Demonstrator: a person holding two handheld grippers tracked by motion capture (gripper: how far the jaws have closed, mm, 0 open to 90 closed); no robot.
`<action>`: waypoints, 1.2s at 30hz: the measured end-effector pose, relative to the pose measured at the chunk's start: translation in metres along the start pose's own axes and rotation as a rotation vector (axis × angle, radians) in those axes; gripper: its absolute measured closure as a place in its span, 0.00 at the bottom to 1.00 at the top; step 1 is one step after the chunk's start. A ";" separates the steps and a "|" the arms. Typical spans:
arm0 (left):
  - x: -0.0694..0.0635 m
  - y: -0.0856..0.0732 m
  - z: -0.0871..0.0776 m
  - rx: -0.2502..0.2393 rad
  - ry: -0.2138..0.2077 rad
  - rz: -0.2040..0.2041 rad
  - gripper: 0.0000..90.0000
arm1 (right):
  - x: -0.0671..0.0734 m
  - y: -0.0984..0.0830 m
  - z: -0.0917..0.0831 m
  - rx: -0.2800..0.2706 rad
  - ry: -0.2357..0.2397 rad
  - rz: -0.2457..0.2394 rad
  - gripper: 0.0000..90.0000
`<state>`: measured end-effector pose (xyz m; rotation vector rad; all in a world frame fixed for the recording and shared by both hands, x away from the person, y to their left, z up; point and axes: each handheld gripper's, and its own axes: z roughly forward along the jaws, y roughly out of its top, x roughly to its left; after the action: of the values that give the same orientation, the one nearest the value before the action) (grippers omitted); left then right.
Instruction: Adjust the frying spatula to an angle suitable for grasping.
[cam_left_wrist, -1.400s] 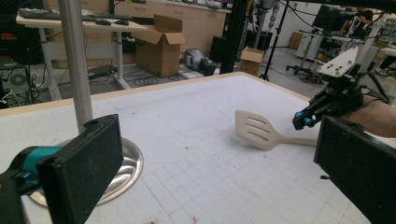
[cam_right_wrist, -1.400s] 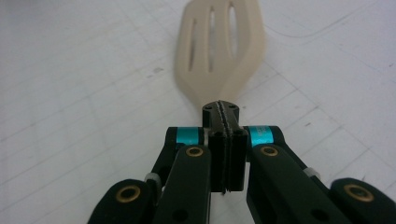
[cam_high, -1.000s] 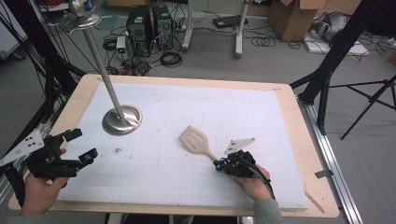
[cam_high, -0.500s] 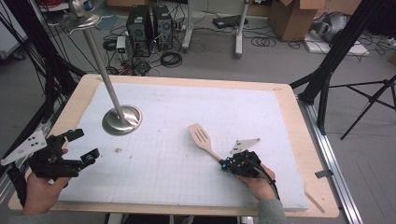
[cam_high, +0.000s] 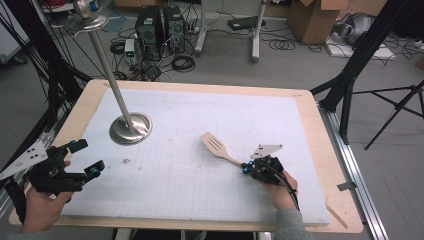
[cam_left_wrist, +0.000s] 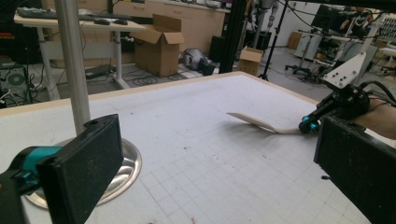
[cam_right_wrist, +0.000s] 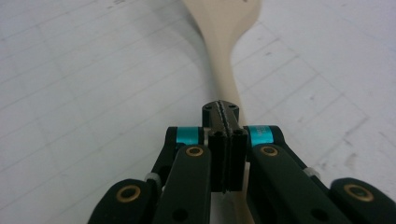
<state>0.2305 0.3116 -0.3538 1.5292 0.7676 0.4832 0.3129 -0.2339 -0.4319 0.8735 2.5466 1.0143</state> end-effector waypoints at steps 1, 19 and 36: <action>0.000 0.000 0.000 0.001 0.002 0.001 0.02 | -0.002 0.000 0.000 -0.001 -0.009 0.005 1.00; 0.000 -0.001 0.002 0.002 -0.007 -0.001 0.02 | -0.003 0.035 0.026 -0.107 -0.077 0.153 1.00; -0.001 -0.003 0.005 0.017 -0.010 -0.001 0.02 | -0.014 0.029 0.044 -0.065 -0.038 0.189 1.00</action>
<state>0.2326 0.3074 -0.3574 1.5462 0.7665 0.4690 0.3561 -0.2020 -0.4430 1.1214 2.4203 1.1155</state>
